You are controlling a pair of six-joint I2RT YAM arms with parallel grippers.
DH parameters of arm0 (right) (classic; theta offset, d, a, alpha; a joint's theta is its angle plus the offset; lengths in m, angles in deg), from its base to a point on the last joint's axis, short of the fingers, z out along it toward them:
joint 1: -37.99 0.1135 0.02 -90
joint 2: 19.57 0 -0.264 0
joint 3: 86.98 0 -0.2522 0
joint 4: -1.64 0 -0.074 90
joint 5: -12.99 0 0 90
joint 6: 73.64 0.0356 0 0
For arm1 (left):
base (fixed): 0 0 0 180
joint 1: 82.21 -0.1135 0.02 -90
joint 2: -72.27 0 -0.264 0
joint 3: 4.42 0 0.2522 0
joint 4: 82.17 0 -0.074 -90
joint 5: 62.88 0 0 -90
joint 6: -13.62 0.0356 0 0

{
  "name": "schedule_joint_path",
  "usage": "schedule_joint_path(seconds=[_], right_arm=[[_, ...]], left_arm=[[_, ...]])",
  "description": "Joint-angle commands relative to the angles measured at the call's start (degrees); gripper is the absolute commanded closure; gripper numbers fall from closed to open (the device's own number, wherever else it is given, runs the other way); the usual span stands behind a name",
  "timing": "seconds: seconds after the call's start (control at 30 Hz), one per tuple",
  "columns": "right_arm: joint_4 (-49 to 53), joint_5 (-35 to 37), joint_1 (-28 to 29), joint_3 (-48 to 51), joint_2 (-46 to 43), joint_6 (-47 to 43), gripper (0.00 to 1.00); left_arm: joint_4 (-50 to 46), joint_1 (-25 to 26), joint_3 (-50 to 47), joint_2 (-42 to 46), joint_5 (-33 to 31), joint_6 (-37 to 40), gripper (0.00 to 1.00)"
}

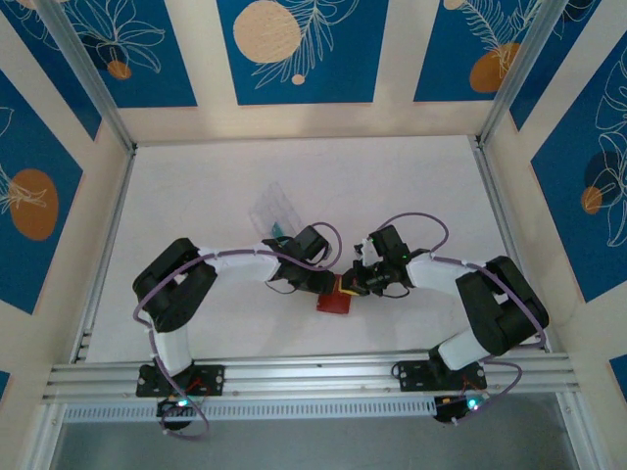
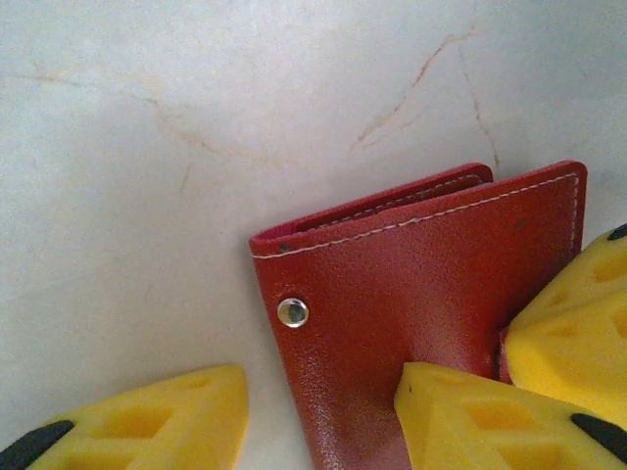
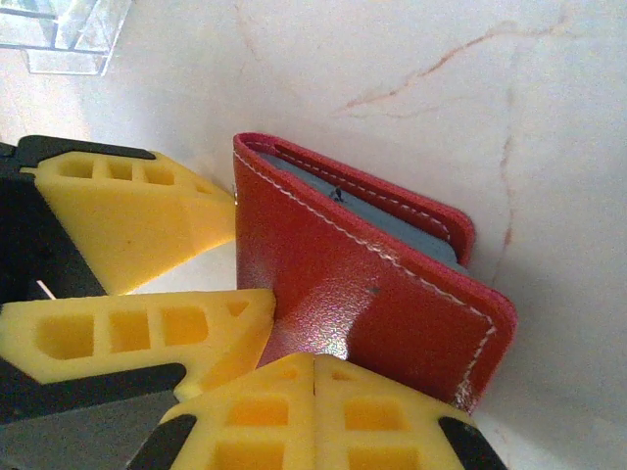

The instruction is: Put the credit cards into the card holder

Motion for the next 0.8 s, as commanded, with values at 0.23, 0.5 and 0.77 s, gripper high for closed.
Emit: schedule_joint_path(seconds=[0.23, 0.5, 0.77], right_arm=[[13.32, 5.87, 6.43, 3.31, -1.22, -0.10, 1.00], [17.66, 12.94, 12.76, 1.79, -1.37, 3.47, 1.00], [19.88, 20.15, 17.81, 1.61, -0.80, 7.63, 1.00]], left_arm=[[4.08, 0.98, -0.37, -9.39, 0.84, -2.45, 0.54], [4.18, 0.98, -0.19, -10.27, 0.17, -3.56, 0.56], [5.24, 0.98, -0.53, -10.51, 0.73, -4.56, 0.56]])
